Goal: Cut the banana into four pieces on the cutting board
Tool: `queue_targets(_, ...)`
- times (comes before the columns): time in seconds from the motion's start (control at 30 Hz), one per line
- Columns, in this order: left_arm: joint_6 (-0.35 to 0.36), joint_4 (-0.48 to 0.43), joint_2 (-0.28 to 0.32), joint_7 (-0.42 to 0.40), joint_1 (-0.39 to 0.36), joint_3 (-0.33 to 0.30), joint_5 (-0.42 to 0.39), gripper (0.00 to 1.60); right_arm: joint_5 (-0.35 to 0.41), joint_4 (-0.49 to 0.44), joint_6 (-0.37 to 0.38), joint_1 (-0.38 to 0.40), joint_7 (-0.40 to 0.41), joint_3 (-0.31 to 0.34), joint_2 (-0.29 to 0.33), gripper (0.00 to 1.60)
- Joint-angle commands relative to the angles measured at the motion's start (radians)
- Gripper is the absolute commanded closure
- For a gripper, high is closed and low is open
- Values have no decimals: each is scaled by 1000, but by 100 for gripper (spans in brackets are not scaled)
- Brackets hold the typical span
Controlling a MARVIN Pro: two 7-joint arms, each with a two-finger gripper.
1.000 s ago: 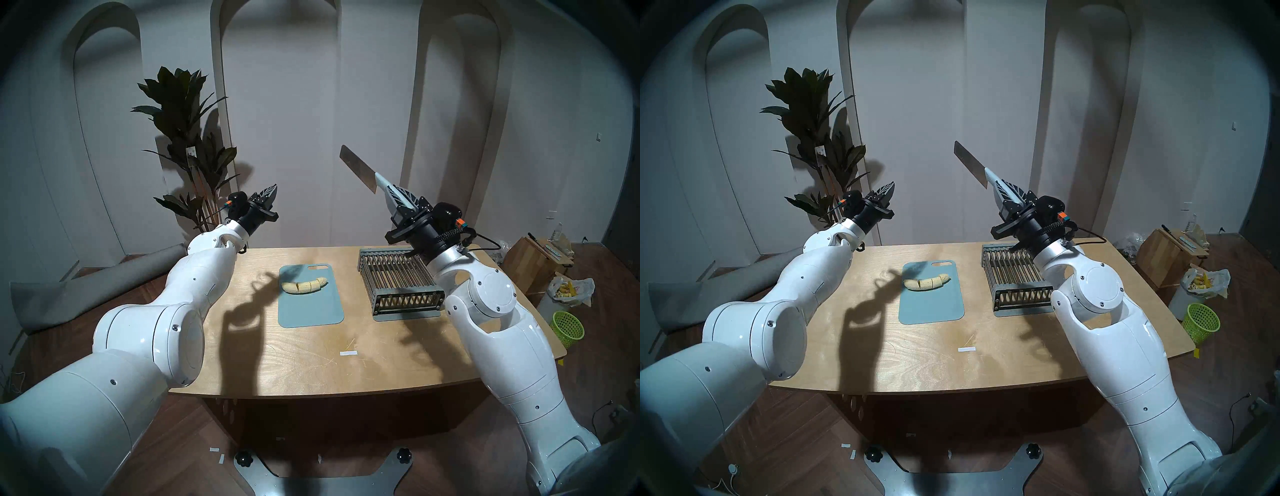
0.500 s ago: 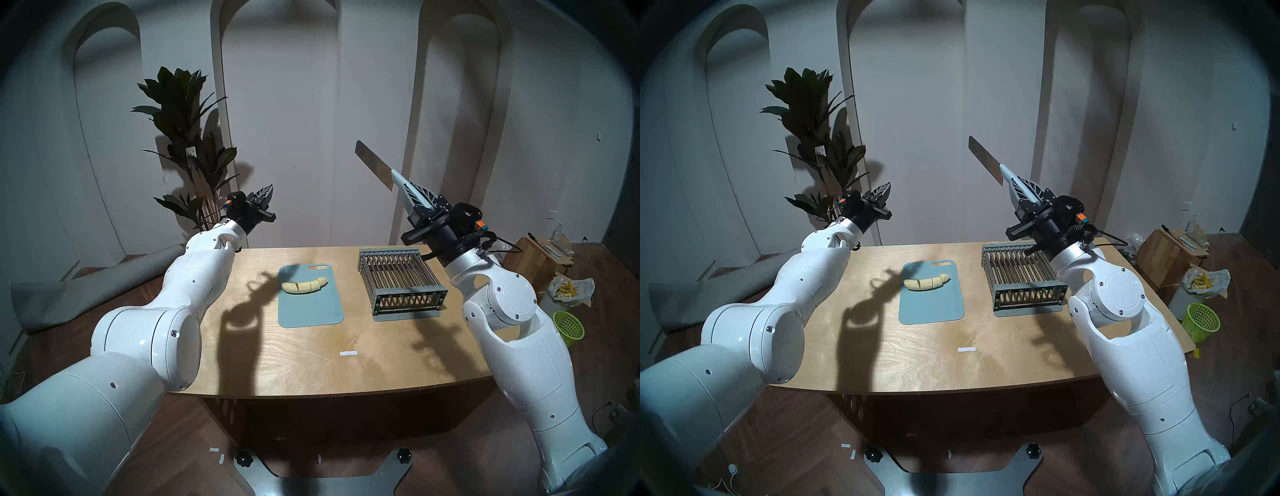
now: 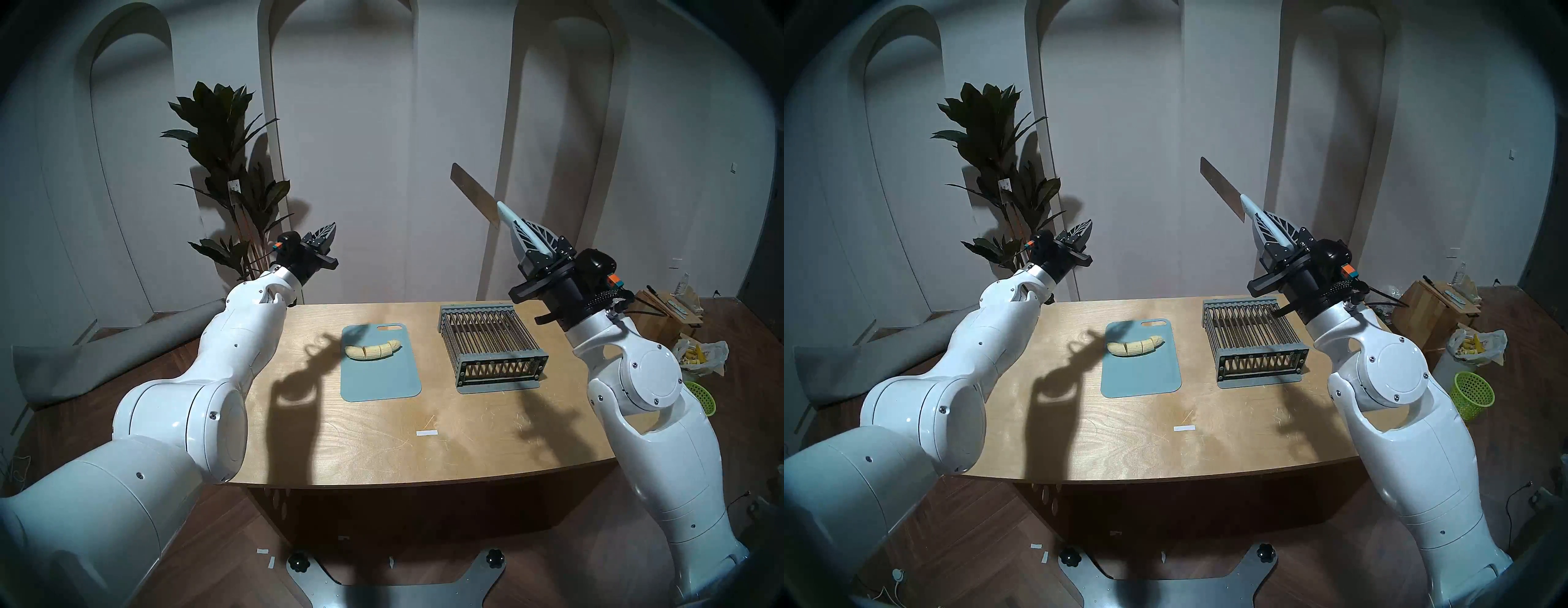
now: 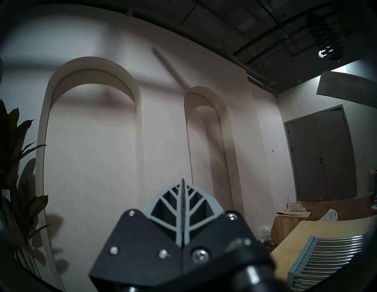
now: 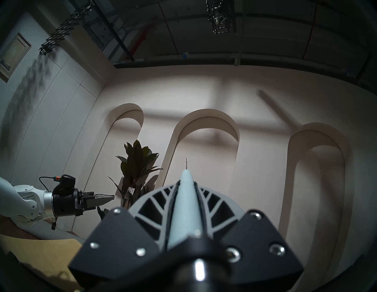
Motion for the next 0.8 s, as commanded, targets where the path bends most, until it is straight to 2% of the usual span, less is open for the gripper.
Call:
queue_targets(0.0,39,-41,40,-5,-3,-22,-16,160,-7,-90,-6,-74,-22,48,9,160)
queue_targets(0.23,94,-53,56,-30,18,-25,-17,160,-18,-128,3,-141,-39,79,14,160)
queue_targets(0.43,142,-70,67,1,22,-48,-24,160,-30,-155,8,-203,-55,103,14,160)
queue_targets(0.77,180,-100,67,59,47,-54,-14,160,-44,-186,11,-280,-77,133,11,160)
